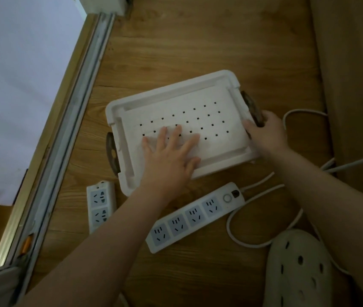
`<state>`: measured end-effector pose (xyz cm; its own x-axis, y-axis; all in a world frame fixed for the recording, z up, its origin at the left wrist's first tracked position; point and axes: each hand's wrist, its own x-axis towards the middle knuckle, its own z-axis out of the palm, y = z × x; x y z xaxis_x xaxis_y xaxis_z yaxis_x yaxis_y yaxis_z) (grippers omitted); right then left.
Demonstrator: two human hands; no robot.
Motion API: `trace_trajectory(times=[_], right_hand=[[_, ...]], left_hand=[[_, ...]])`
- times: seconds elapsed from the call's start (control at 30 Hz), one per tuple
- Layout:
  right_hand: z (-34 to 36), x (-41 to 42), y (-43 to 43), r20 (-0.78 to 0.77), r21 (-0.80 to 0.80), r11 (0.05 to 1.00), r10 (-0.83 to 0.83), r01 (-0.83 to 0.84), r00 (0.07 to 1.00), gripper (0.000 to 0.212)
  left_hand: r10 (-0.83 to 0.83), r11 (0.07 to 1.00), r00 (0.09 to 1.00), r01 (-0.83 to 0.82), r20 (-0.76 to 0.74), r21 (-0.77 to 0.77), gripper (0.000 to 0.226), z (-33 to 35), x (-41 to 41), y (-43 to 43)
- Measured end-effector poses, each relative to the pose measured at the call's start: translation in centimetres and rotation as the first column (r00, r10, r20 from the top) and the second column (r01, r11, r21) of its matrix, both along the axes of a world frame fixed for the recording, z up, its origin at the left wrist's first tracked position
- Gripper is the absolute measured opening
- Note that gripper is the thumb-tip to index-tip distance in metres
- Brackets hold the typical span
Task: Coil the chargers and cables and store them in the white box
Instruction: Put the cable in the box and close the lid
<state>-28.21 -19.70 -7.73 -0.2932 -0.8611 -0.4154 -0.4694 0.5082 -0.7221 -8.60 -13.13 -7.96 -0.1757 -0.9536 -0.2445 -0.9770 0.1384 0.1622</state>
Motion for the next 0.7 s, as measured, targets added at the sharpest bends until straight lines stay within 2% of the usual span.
trace_trajectory(times=[0.07,0.13,0.2,0.33,0.47,0.57,0.63,0.7], right_hand=[[0.3,0.4,0.9,-0.130,-0.154,0.985,0.059,-0.079,0.990,0.040],[0.1,0.8,2.0,-0.313,-0.209,0.955,0.138,-0.210,0.940,0.044],[-0.1,0.7,2.6,-0.461,-0.153,0.925,0.245,-0.348,0.853,0.054],[0.8,0.5,3.2,-0.621,0.072,0.847,0.451,-0.527,0.641,0.073],[1.5,0.8,3.2,-0.667,0.222,0.798,0.544,-0.561,0.509,0.078],[2.1,1.4,3.1,-0.698,0.301,0.760,0.587,-0.576,0.410,0.072],[2.5,2.0,3.5,-0.741,0.266,0.689,0.594,-0.674,0.314,0.067],[2.6,3.2,4.2,-0.692,0.137,0.550,0.648,-0.824,0.318,0.065]], left_hand=[[0.004,1.000,1.000,-0.004,0.002,0.008,0.051,0.1,-0.1,-0.1],[0.014,1.000,1.000,-0.013,-0.013,0.023,0.051,0.0,-0.2,-0.1],[0.015,1.000,1.000,-0.014,-0.008,0.025,0.051,0.1,-0.3,-0.1],[0.018,1.000,1.000,-0.018,-0.011,0.020,0.051,0.0,-0.3,0.0],[0.029,0.999,0.999,-0.028,-0.021,0.033,0.050,0.1,-0.5,0.1],[0.032,0.999,0.998,-0.030,-0.047,0.039,0.049,0.3,-0.5,-0.1],[0.060,0.998,0.989,-0.059,-0.133,0.012,0.045,0.6,-0.2,-0.4],[0.095,0.992,0.947,-0.117,-0.308,-0.053,0.040,1.1,0.5,-0.5]])
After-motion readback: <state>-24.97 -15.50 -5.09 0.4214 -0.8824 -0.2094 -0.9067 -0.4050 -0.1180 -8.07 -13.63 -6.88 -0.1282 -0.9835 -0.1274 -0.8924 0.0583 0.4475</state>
